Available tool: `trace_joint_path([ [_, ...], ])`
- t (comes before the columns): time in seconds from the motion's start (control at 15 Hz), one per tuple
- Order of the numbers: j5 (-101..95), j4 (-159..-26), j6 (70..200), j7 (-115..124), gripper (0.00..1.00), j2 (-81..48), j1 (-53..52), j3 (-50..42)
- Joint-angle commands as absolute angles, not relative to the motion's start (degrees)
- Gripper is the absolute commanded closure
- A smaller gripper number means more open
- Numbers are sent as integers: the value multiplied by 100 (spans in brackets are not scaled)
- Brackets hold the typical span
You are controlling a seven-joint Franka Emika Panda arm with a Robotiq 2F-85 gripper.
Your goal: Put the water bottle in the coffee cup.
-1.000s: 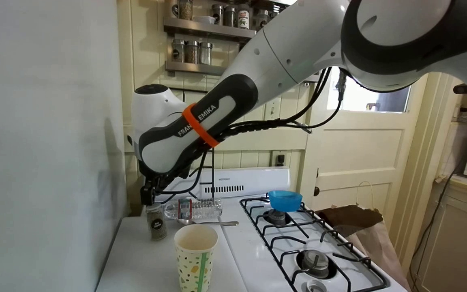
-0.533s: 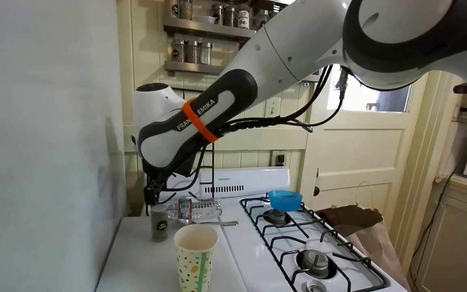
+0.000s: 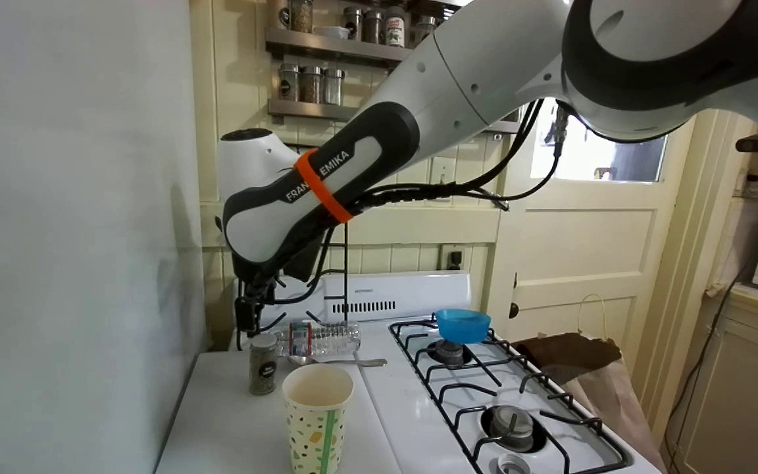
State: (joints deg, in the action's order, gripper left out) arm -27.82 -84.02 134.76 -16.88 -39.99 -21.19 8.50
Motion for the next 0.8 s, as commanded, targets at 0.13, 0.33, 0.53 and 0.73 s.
trace_joint_path([
  [0.13,-2855,-8172,13516,-1725,8,-4315,-2312,779],
  [0.33,-2913,-7961,13516,-1610,17,-4511,-2405,695],
  [0.53,-2900,-7731,13455,-1595,25,-4684,-2458,632],
  [0.73,-2881,-7515,13386,-1588,28,-4851,-2490,564],
])
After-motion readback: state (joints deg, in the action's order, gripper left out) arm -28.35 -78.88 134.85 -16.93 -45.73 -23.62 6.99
